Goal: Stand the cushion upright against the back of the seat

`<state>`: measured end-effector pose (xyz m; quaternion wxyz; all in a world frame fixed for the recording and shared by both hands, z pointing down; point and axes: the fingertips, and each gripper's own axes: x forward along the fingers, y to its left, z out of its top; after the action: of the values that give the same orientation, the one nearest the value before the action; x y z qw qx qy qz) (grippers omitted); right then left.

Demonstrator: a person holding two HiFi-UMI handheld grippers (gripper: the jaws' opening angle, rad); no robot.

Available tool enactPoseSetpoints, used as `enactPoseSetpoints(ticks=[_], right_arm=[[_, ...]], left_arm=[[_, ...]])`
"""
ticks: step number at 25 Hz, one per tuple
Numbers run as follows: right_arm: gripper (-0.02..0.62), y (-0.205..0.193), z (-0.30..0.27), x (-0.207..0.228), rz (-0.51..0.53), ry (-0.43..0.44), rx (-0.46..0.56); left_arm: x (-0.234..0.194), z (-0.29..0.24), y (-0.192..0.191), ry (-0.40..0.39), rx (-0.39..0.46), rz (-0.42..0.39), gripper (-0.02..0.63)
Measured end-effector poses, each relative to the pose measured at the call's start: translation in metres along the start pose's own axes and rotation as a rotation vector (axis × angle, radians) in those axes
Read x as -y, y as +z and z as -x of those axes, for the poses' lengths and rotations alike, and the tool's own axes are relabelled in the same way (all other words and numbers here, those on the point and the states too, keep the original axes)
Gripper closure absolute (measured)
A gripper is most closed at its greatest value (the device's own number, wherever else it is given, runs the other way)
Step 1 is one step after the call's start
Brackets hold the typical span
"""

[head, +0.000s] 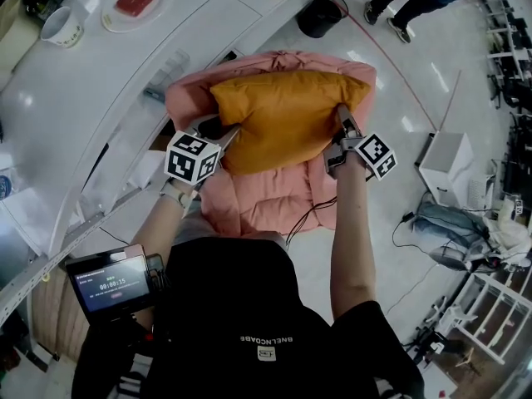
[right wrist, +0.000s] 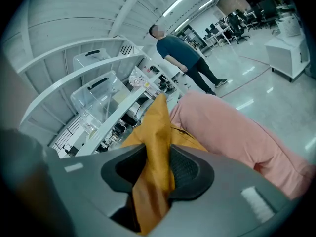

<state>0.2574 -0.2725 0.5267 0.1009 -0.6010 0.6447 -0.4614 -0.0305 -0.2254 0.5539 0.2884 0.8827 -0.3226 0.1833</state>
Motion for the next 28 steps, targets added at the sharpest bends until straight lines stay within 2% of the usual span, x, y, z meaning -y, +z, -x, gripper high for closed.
enactPoseSetpoints(ticks=[6,10,11,15,16,22,28], right_arm=[[0.432,0.009,-0.001,-0.012,0.023,-0.021,0.009],[0.408,0.016,0.000,-0.009,-0.001,-0.054,0.042],[0.397,0.019,0.000,-0.009,-0.011,-0.056,0.057],[0.257,0.028,-0.002,-0.021,-0.082,-0.020,0.115],[0.242,0.029,0.000,-0.024,-0.087,-0.020,0.122],[0.196,0.032,0.020,-0.038,-0.040,-0.066,0.152],[0.177,0.024,0.033,-0.049,-0.007,-0.064,0.184]], left_arm=[[-0.008,0.006,0.008,0.047,-0.030,-0.031,0.405],[-0.010,0.009,0.013,0.068,-0.013,-0.060,0.402],[-0.011,0.010,0.015,0.072,-0.006,-0.061,0.402],[-0.016,0.019,0.026,0.083,0.047,-0.050,0.402],[-0.016,0.024,0.030,0.086,0.061,-0.047,0.402],[-0.006,0.051,0.044,0.112,0.114,-0.052,0.402],[0.001,0.072,0.042,0.126,0.154,-0.040,0.407]])
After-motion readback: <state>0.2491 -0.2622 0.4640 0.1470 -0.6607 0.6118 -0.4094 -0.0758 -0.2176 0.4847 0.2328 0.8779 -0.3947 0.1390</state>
